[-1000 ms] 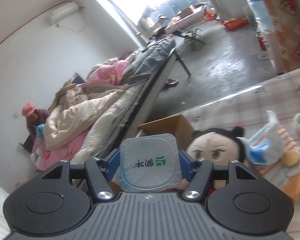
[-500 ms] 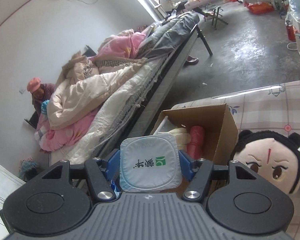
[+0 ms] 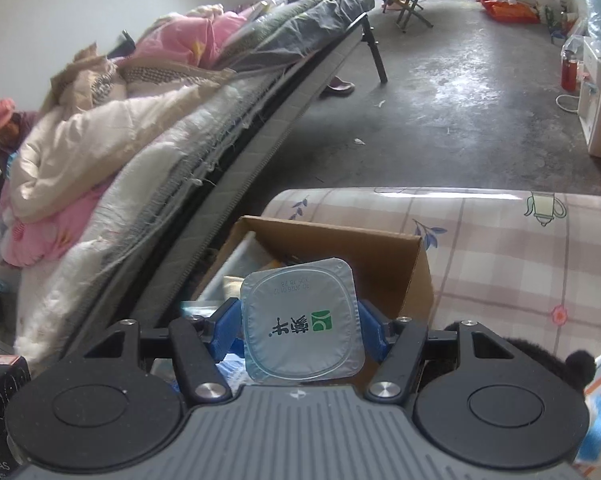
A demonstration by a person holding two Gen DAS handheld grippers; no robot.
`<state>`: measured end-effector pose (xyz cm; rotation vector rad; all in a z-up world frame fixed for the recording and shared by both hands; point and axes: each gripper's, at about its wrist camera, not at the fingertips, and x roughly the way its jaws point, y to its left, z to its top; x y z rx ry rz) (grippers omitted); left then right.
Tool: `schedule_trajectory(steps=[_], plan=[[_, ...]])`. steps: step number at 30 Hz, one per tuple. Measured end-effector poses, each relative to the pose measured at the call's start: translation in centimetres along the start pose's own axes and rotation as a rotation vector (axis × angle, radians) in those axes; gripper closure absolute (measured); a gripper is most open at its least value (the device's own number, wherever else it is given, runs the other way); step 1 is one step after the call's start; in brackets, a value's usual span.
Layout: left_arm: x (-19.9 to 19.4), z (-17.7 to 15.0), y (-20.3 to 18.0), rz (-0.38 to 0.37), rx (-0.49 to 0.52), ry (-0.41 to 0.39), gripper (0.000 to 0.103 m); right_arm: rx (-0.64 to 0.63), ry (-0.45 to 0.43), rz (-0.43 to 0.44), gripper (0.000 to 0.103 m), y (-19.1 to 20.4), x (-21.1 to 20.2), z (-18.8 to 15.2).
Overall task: Organize soft objects
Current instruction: 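Carry the wipes pack and white cup into the box and open both tools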
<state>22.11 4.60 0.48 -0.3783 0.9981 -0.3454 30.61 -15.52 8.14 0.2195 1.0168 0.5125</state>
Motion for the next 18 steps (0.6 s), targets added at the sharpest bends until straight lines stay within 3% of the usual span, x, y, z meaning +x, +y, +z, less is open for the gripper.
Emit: schedule_trajectory(steps=[1, 2, 6, 18], plan=[[0.7, 0.4, 0.0, 0.003, -0.005, 0.014, 0.028, -0.003, 0.006, -0.001, 0.063, -0.1, 0.4, 0.4], [1.5, 0.8, 0.2, 0.003, -0.01, 0.031, 0.028, -0.003, 0.016, 0.008, 0.068, -0.1, 0.7, 0.8], [3.8, 1.8, 0.5, 0.01, -0.046, 0.05, 0.029, -0.036, -0.001, -0.021, 0.068, 0.3, 1.2, 2.0], [7.1, 2.5, -0.2, 0.039, -0.026, 0.11, 0.028, -0.008, -0.054, 0.031, 0.068, -1.5, 0.1, 2.0]])
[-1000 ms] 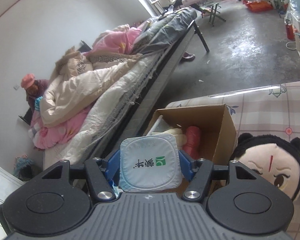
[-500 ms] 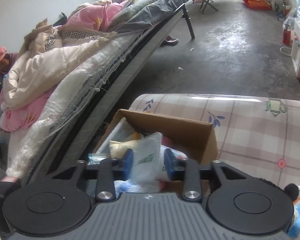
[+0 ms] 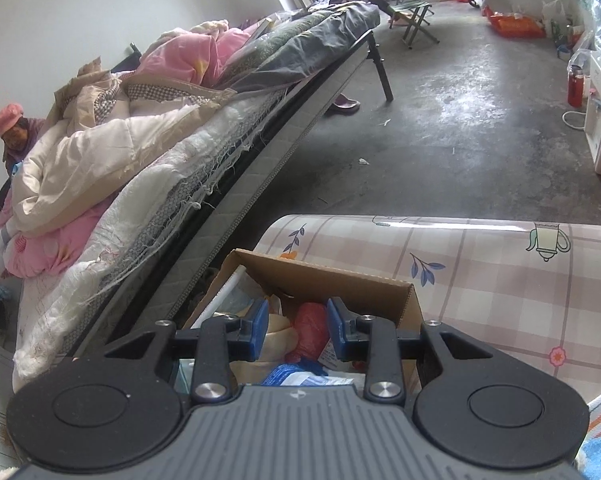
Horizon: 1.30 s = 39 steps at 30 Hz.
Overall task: Organize soft objects
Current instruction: 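Carry the wipes pack and white cup into the box and open both tools, then move both tools back from the box toward the items on the table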
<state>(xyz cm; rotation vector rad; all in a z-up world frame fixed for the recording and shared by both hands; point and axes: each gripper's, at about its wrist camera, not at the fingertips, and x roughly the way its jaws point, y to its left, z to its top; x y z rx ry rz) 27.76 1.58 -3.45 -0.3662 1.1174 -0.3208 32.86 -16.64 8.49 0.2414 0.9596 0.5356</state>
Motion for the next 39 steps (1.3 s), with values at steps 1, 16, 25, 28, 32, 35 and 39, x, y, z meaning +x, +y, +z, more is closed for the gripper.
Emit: schedule_trajectory(steps=[1, 16, 25, 28, 32, 35, 39], plan=[[0.2, 0.2, -0.2, 0.007, 0.0, -0.001, 0.028, 0.004, -0.002, 0.001, 0.068, -0.2, -0.1, -0.1], [-0.3, 1.9, 1.2, -0.087, -0.162, 0.006, 0.018, 0.013, -0.026, 0.035, 0.066, -1.2, -1.4, -1.5], [-5.4, 1.1, -0.1, -0.109, -0.109, -0.101, 0.017, 0.057, -0.077, 0.082, 0.065, -0.7, -4.2, -2.4], [-6.7, 0.6, -0.3, -0.109, -0.111, -0.117, 0.017, 0.064, -0.116, 0.114, 0.063, -0.1, -6.5, -3.2], [-9.6, -0.9, -0.4, -0.11, -0.097, -0.168, 0.017, 0.061, -0.192, 0.149, 0.052, 0.7, -11.3, -5.1], [-12.4, -2.6, -0.3, -0.12, -0.074, -0.21, 0.016, 0.046, -0.242, 0.14, 0.047, 1.2, -15.3, -7.2], [-16.0, -5.3, -0.9, -0.132, -0.017, -0.258, 0.013, 0.026, -0.306, 0.103, 0.039, 1.5, -20.4, -10.8]])
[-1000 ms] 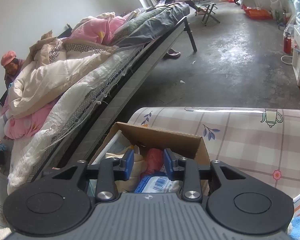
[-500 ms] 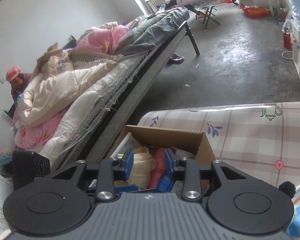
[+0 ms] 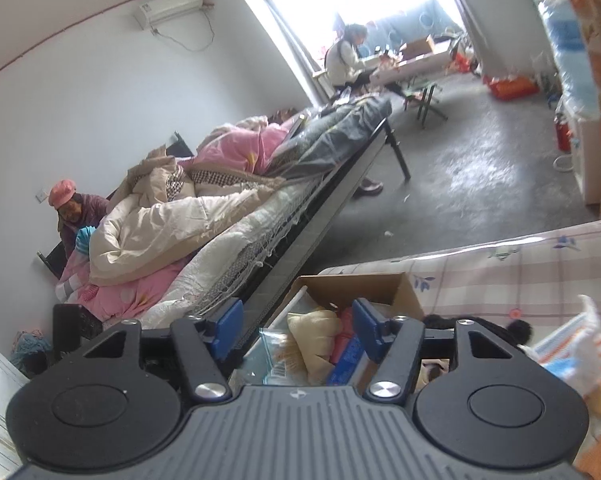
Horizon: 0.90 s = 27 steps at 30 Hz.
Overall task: Organize soft objects
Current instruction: 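Move both tools back from the box toward the items on the table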
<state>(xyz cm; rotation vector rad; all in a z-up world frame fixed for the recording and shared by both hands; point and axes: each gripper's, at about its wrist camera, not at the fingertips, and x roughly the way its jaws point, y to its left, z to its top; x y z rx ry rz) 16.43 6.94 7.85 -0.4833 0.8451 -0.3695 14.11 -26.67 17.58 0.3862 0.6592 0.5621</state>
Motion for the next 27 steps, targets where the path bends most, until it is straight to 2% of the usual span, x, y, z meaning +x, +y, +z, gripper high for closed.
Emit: schedule_trajectory(steps=[4, 9, 15, 20, 23, 27], plan=[[-3.8, -2.6, -1.6, -0.009, 0.092, -0.028, 0.01, 0.021, -0.053, -0.03, 0.033, -0.2, -5.5, -2.8], [-7.3, -6.3, -3.8, -0.024, 0.216, -0.048, 0.008, 0.063, -0.11, -0.068, 0.032, -1.0, -11.5, -7.0], [-8.6, -10.4, -5.7, -0.066, 0.315, -0.021, 0.007, 0.101, -0.193, -0.141, 0.031, -2.2, -16.8, -12.6], [-5.1, -12.9, -8.3, -0.143, 0.369, 0.029, 0.007, 0.182, -0.239, -0.185, 0.031, -5.4, -17.8, -17.1], [-1.2, -13.4, -10.4, -0.184, 0.38, 0.072, 0.007, 0.234, -0.247, -0.235, 0.031, -8.0, -16.5, -18.7], [4.3, -13.4, -14.1, -0.208, 0.412, 0.114, 0.008, 0.236, -0.238, -0.332, 0.035, -11.2, -14.3, -19.8]])
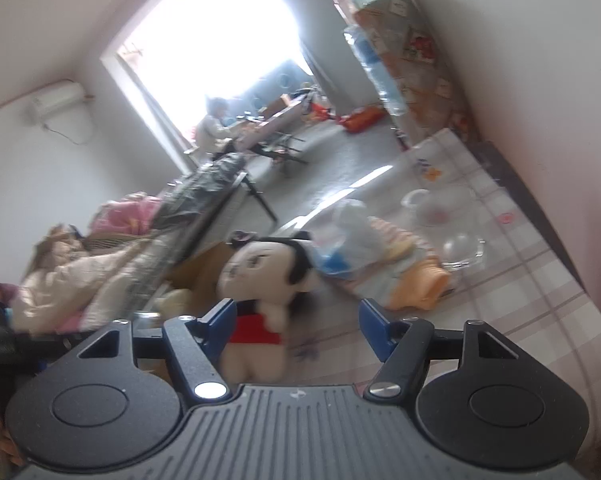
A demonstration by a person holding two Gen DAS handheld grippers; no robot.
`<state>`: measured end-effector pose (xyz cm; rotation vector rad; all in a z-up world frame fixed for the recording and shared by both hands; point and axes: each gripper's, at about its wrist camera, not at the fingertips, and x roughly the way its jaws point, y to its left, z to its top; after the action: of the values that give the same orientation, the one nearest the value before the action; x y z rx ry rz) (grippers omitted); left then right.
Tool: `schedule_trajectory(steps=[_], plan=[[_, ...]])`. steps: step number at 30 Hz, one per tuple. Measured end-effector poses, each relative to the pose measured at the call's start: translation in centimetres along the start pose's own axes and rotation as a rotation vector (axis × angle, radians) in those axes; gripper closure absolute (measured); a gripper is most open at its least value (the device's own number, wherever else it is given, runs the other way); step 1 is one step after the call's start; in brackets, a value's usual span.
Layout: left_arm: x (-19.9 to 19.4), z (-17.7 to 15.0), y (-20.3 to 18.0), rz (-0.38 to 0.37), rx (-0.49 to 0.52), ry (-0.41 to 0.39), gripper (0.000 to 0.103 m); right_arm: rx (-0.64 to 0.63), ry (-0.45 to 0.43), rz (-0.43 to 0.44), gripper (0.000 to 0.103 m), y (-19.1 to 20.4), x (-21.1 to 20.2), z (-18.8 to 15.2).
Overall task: Organize soft objects
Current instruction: 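Move both tools back from the box toward the items on the table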
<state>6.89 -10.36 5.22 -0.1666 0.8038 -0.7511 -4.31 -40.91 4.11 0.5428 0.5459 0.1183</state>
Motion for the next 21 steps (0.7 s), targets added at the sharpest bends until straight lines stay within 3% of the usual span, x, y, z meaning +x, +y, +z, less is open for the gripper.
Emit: schedule_trajectory(steps=[5, 9, 18, 21], plan=[[7.4, 3.0, -1.6, -0.005, 0.015, 0.062, 0.009, -0.033, 0.005, -0.052, 0.043, -2.2, 3.9, -0.4], [13.0, 5.1, -1.9, 0.086, 0.063, 0.104, 0.011, -0.083, -0.02, -0.09, 0.045, -2.9, 6.2, -0.3], [24.4, 8.4, -0.6, 0.249, 0.141, 0.271, 0.029, -0.168, -0.058, -0.168, 0.045, -3.2, 10.8, -0.4], [26.8, 8.3, -0.9, 0.321, 0.232, 0.295, 0.031, -0.185, -0.056, -0.156, 0.045, -3.0, 11.2, -0.9]])
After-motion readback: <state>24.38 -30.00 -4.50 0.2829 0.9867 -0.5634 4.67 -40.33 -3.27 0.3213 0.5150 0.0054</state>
